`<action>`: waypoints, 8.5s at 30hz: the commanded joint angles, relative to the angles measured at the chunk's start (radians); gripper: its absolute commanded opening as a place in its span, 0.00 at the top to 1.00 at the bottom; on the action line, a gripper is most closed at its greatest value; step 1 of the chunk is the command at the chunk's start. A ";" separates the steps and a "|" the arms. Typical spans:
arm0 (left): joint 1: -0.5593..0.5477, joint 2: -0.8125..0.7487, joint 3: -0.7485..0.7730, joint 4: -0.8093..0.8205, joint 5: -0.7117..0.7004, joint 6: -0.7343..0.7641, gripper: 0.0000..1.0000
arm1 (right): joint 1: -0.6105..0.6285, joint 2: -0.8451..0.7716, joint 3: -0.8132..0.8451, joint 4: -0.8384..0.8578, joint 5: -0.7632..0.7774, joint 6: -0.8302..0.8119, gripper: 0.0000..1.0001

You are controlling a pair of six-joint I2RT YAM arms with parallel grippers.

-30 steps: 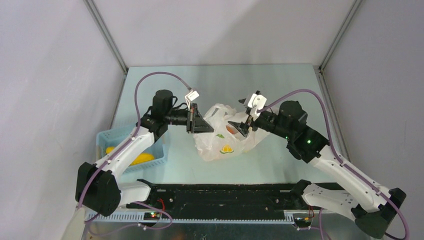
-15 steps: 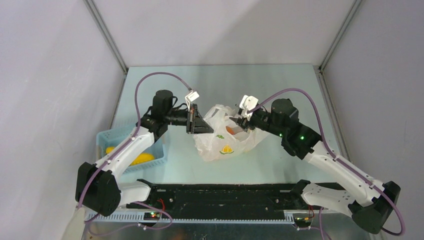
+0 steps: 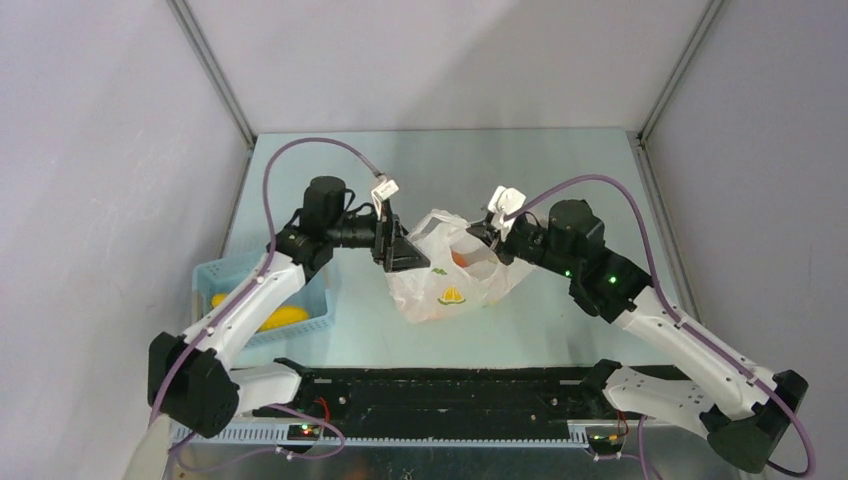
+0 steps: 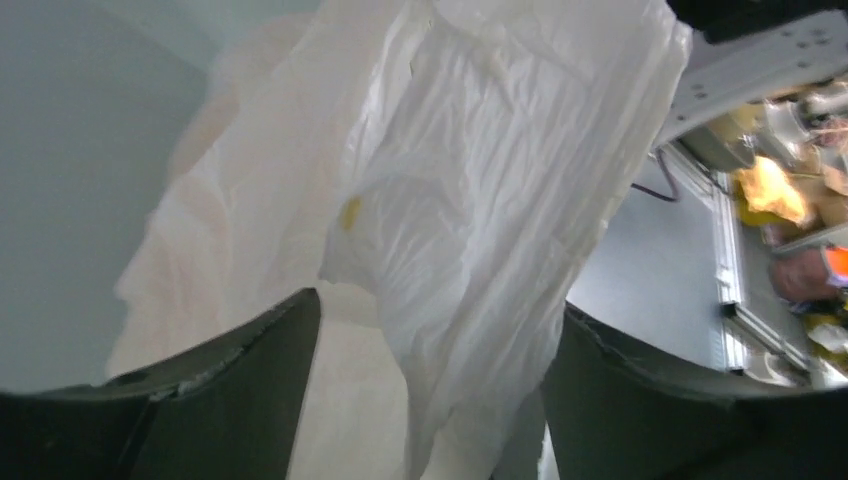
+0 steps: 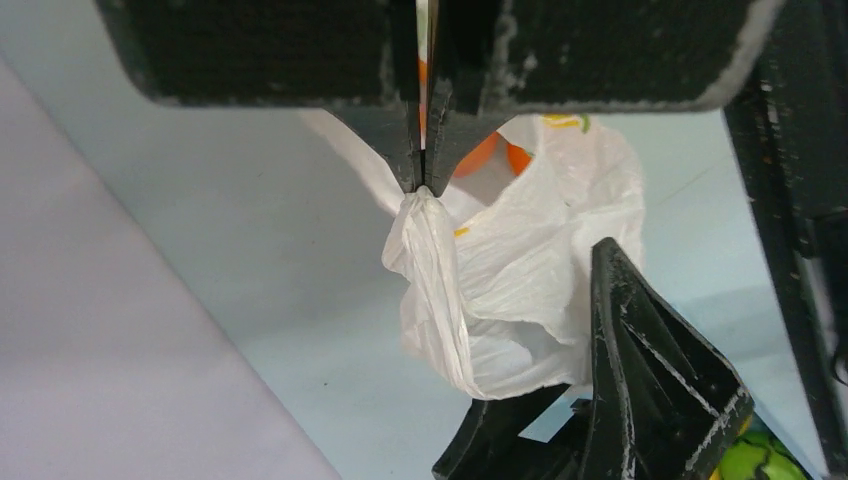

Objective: Place the fake fruits into the plastic bag and tie a complex knot
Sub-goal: Tie the plastic bag at the center of the board.

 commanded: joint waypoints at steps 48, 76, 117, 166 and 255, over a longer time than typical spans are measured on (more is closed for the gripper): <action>-0.455 -0.065 0.151 0.241 -0.588 0.133 1.00 | -0.140 -0.082 0.236 -0.058 -0.097 1.067 0.72; -0.330 0.064 0.318 -0.308 0.159 0.316 1.00 | -0.052 -0.079 0.110 0.024 -0.665 0.024 0.21; -0.329 -0.105 0.264 -0.187 -0.346 0.316 0.02 | -0.048 -0.026 0.109 0.047 -0.498 0.434 1.00; -0.563 -0.202 -0.015 0.259 -1.138 0.171 1.00 | 0.070 -0.080 0.153 0.019 0.307 0.646 0.16; -0.262 0.127 0.455 -0.461 -0.473 0.290 1.00 | -0.290 -0.051 -0.137 0.140 -0.642 0.340 1.00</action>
